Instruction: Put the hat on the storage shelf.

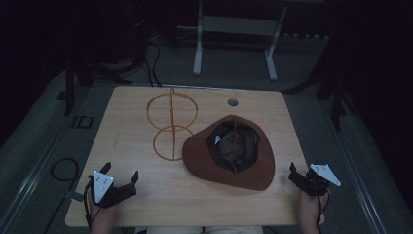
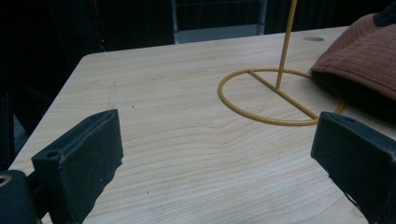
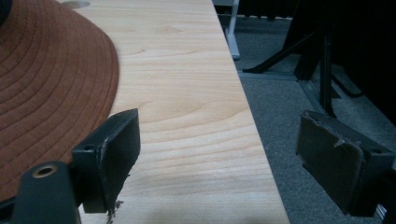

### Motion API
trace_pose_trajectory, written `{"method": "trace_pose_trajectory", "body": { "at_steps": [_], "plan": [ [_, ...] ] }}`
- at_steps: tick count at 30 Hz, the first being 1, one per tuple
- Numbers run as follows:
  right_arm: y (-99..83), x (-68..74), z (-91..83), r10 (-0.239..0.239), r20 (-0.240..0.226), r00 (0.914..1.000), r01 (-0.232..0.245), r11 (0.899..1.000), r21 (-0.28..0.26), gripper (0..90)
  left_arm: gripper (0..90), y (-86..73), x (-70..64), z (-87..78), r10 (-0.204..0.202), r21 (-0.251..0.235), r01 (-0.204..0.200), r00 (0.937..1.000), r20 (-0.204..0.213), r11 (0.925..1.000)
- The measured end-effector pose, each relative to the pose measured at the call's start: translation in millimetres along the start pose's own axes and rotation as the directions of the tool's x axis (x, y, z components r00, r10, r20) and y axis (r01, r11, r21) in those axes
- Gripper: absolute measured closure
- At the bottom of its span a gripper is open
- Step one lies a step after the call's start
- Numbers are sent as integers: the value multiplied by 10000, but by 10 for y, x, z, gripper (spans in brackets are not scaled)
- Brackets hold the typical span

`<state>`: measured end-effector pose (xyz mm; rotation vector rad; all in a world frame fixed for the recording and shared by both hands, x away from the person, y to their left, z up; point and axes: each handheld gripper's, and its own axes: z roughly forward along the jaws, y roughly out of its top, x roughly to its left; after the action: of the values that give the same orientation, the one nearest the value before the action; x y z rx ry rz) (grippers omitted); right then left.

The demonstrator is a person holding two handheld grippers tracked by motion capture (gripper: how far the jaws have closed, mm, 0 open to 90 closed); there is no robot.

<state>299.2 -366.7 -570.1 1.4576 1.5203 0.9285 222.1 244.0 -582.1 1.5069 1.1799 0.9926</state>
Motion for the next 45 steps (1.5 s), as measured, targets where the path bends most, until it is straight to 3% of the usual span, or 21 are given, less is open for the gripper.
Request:
{"method": "trace_pose_trajectory", "body": {
  "at_steps": [2, 7, 10, 13, 14, 15, 16, 17, 19, 21, 22, 23, 25, 26, 28, 29, 31, 34, 36, 40, 45],
  "plan": [
    [-1, 3, -3, -16, 7, 10000, 16, 10000, -22, 139, 29, 1, -4, -1, -78, -79, 78, 10000, 18, 9999],
    [26, -9, 9, 216, -940, 9953, -154, 9977, 661, 138, 28, 8, -22, -16, -129, -226, 128, 9999, -41, 9997],
    [71, 32, -20, 191, -1401, 9900, -58, 9954, 953, 138, 29, 25, -58, -26, 107, -238, -106, 9999, 61, 9997],
    [120, 84, -82, 185, -1645, 9862, -56, 9969, 787, 136, 29, 29, -77, -23, 261, -58, -261, 9997, 28, 9996],
    [214, 158, -132, 63, -2061, 9785, 123, 9959, 891, 134, 29, 29, -100, -15, 278, 236, -277, 9996, -44, 9993],
    [246, 182, -150, 31, -2188, 9758, 160, 9962, 853, 130, 29, 32, -112, -11, 342, 478, -333, 9993, -169, 9983],
    [291, 217, -177, -30, -2211, 9752, 216, 9964, 818, 130, 29, 32, -112, -11, 342, 478, -333, 9993, -169, 9983],
    [353, 258, -197, -242, -2360, 9715, 452, 9954, 842, 129, 29, 40, -140, -14, 355, 704, -322, 9983, -460, 9970],
    [434, 311, -195, -552, -2578, 9646, 830, 9917, 983, 121, 29, 57, -158, -19, 257, 841, -211, 9982, -545, 9962],
    [517, 351, -179, -575, -2854, 9567, 920, 9898, 1087, 120, 29, 61, -161, -23, 172, 869, -126, 9985, -528, 9961],
    [557, 366, -171, -494, -2935, 9547, 848, 9904, 1092, 111, 29, 76, -160, -36, -308, 859, 332, 9991, -300, 9958],
    [557, 366, -171, -494, -2935, 9547, 848, 9904, 1092, 111, 29, 76, -160, -36, -308, 859, 332, 9991, -300, 9958],
    [676, 417, -145, -546, -2939, 9543, 858, 9919, 940, 104, 29, 83, -158, -36, -667, 983, 651, 9977, 126, 9930],
    [714, 437, -133, -546, -2983, 9529, 864, 9918, 945, 115, 29, 83, -164, -32, -609, 1090, 585, 9980, 189, 9923],
    [791, 464, -90, -406, -3428, 9385, 852, 9895, 1163, 132, 29, 83, -185, -27, -579, 1183, 534, 9977, 354, 9915],
    [791, 464, -90, -406, -3428, 9385, 852, 9895, 1163, 132, 29, 83, -185, -27, -579, 1183, 534, 9977, 354, 9915],
    [891, 549, -15, -451, -3648, 9300, 998, 9861, 1325, 139, 28, 96, -212, -35, -511, 1190, 459, 9978, 415, 9918],
    [957, 614, 41, -285, -3964, 9176, 854, 9882, 1268, 147, 29, 115, -245, -49, -372, 1122, 317, 9982, 474, 9932],
    [1002, 671, 78, -451, -3851, 9218, 981, 9880, 1191, 151, 29, 117, -260, -48, -254, 1271, 193, 9986, 464, 9917],
    [1091, 786, 154, -573, -3874, 9201, 1077, 9881, 1097, 160, 28, 112, -302, -41, 98, 1532, -208, 9973, 725, 9880],
    [1154, 894, 254, -524, -3844, 9217, 1024, 9885, 1109, 160, 28, 119, -325, -40, 115, 1639, -263, 9958, 907, 9861]
  ]
}}
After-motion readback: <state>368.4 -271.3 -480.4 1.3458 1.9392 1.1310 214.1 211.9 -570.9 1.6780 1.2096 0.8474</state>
